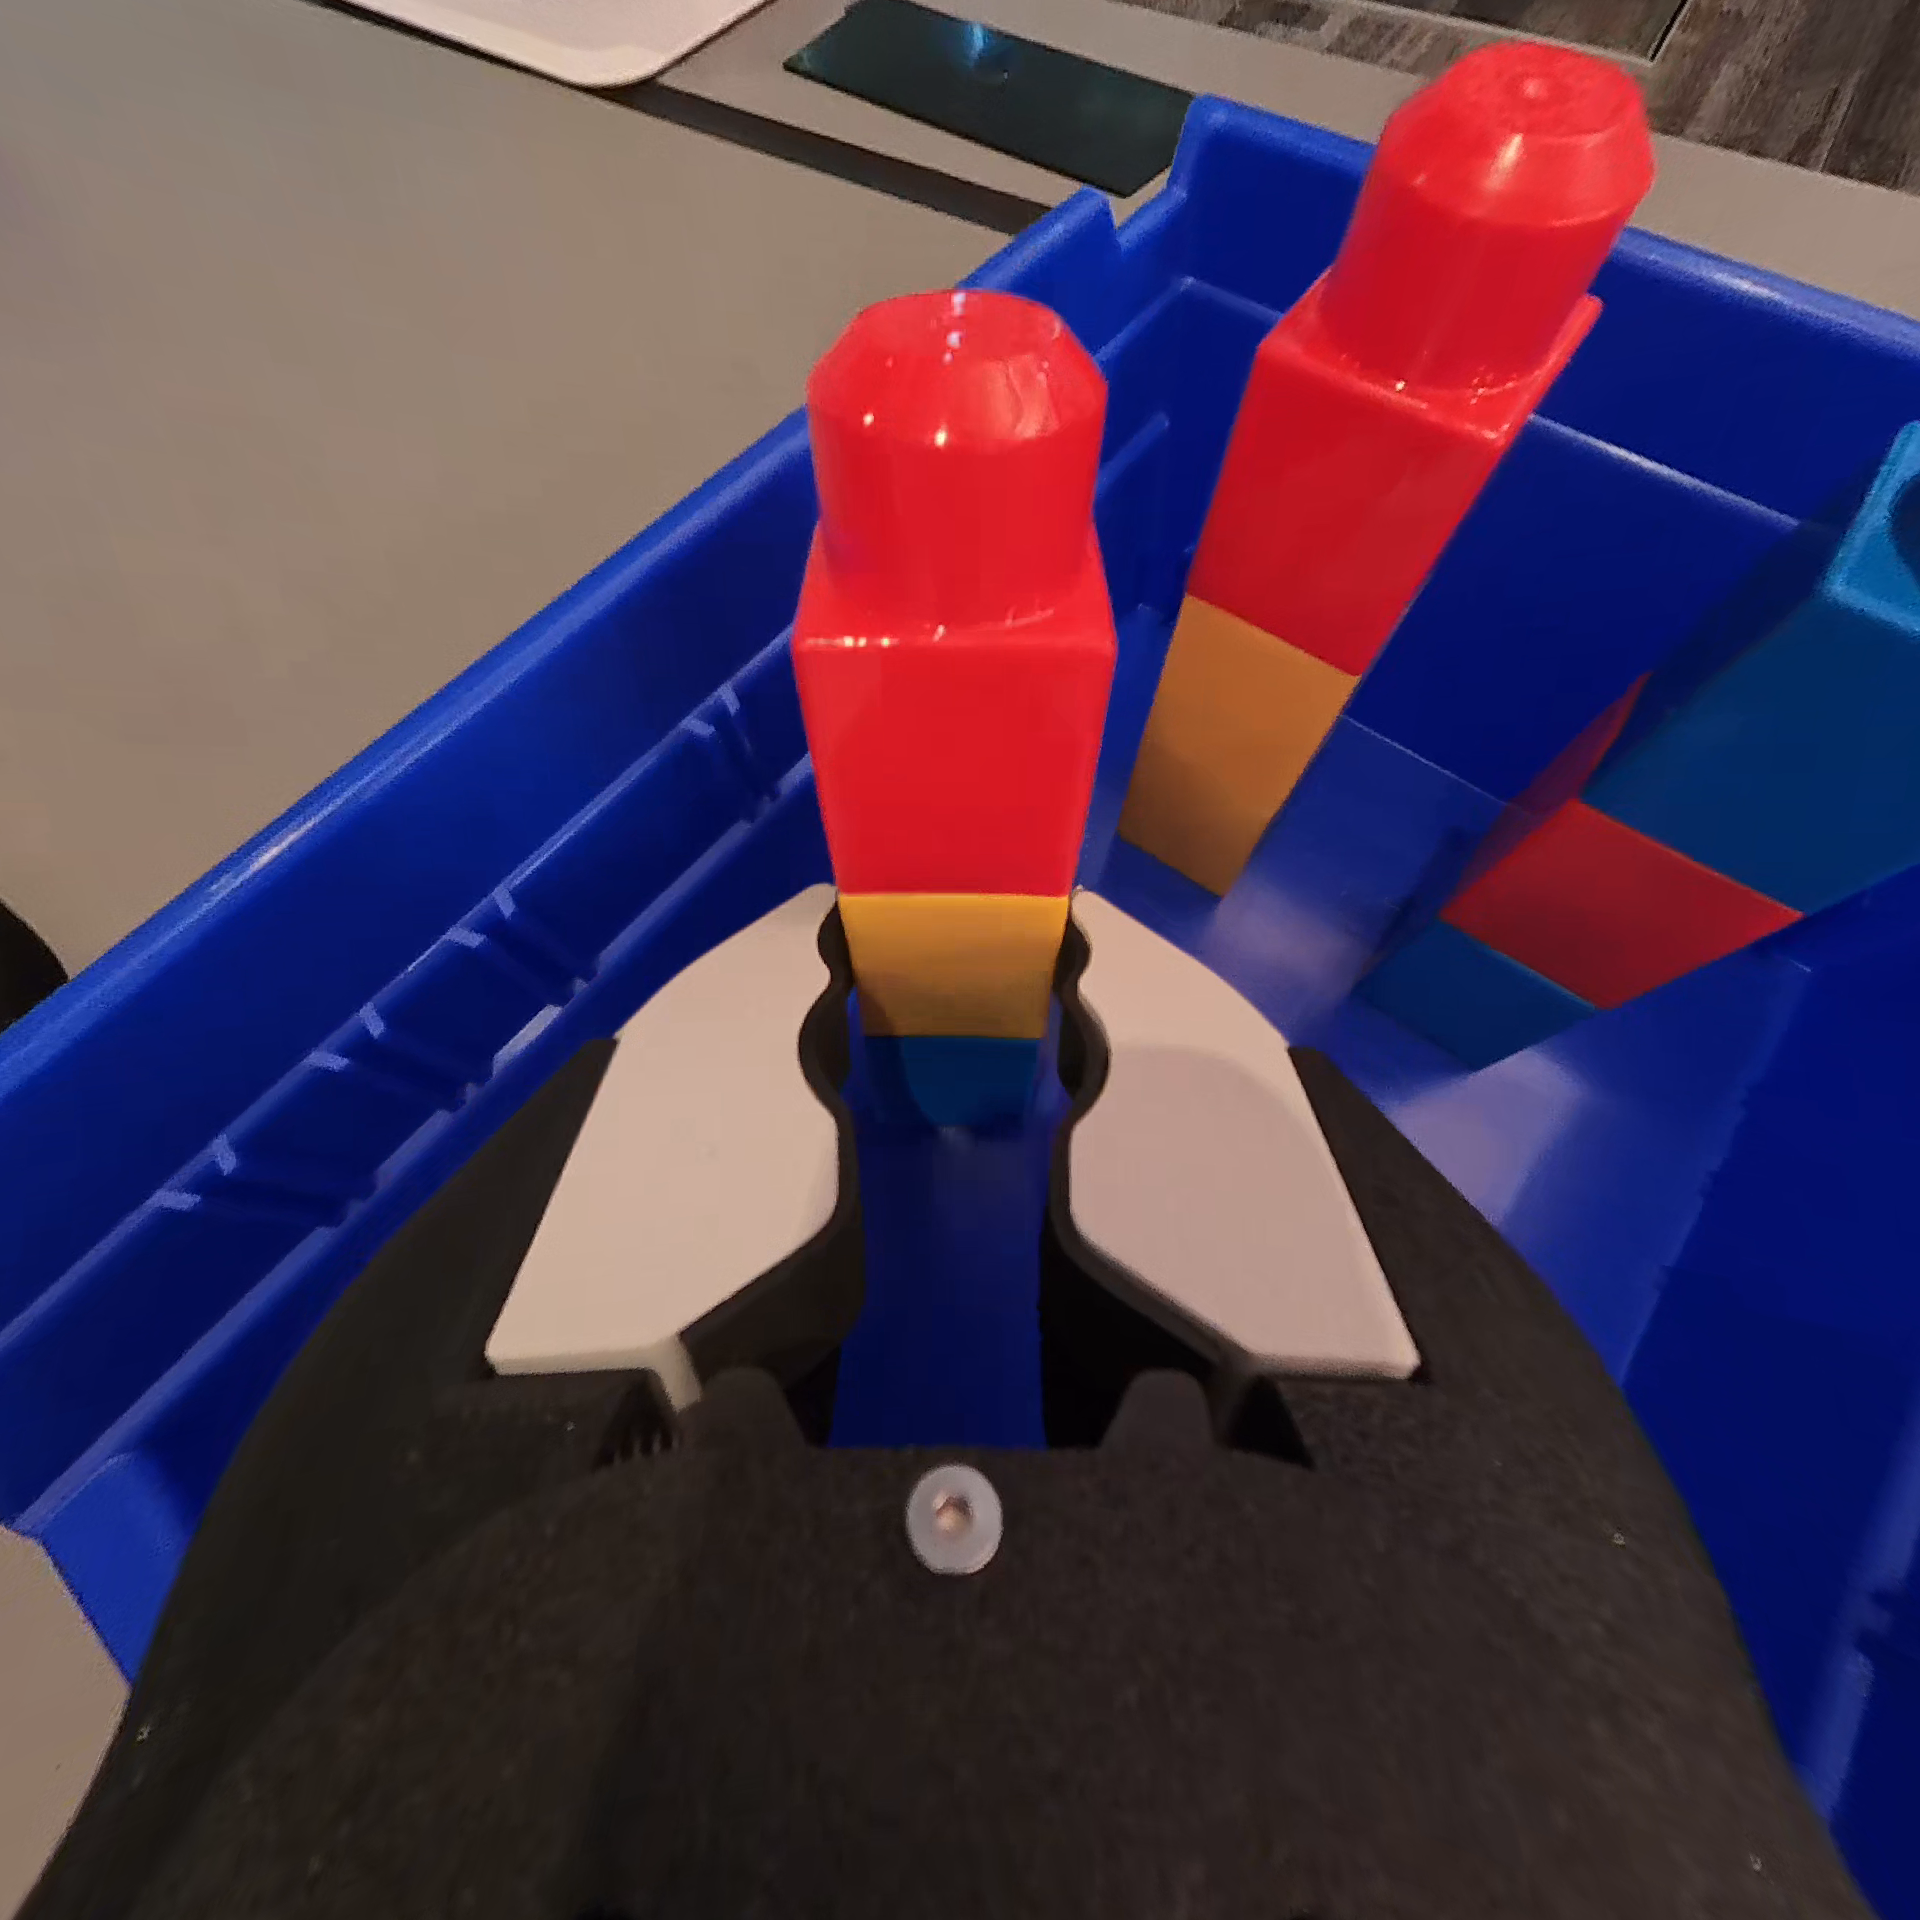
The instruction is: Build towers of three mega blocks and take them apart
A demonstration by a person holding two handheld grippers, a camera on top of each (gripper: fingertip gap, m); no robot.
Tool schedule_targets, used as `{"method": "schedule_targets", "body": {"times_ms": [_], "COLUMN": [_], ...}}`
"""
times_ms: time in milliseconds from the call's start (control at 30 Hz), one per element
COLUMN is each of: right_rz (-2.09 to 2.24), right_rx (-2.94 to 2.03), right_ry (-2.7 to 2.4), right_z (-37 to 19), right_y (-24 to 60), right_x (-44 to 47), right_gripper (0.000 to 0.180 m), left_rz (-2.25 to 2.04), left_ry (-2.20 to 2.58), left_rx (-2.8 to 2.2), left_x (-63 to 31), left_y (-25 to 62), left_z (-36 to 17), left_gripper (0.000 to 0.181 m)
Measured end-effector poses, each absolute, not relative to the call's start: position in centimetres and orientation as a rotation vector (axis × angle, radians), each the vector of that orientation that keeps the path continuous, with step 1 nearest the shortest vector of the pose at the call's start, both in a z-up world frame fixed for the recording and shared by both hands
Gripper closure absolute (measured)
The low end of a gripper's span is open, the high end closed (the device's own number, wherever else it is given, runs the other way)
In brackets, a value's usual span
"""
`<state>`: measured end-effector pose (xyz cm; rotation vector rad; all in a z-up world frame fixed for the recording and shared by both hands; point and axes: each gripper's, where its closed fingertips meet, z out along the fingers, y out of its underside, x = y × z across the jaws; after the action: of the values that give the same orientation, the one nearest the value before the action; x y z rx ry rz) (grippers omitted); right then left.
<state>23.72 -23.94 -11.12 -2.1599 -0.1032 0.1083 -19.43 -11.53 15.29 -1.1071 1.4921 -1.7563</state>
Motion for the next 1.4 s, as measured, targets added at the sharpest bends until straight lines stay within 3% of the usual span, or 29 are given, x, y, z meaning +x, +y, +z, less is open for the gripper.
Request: {"method": "schedule_targets", "body": {"times_ms": [1067, 1133, 1400], "right_rz": [-0.114, -0.143, -0.253], "right_rx": [-2.238, -2.249, -2.189], "right_ry": [0.382, 0.382, 0.304], "right_z": [-12.5, -12.7, -9.8], "right_y": [-23.9, -24.0, -24.6], "right_x": [25.1, 25.4, 25.8], "right_gripper": [0.142, 0.127, 0.121], "left_rz": [-1.772, -1.772, -1.771], "left_ry": [1.473, 1.474, 1.465], "left_rx": [-1.082, -1.082, -1.081], "left_x": [-20.2, -20.2, -20.4], "left_y": [-11.7, -11.7, -11.5], "left_z": [16.1, 16.1, 16.2], "left_gripper": [0.137, 0.137, 0.137]}}
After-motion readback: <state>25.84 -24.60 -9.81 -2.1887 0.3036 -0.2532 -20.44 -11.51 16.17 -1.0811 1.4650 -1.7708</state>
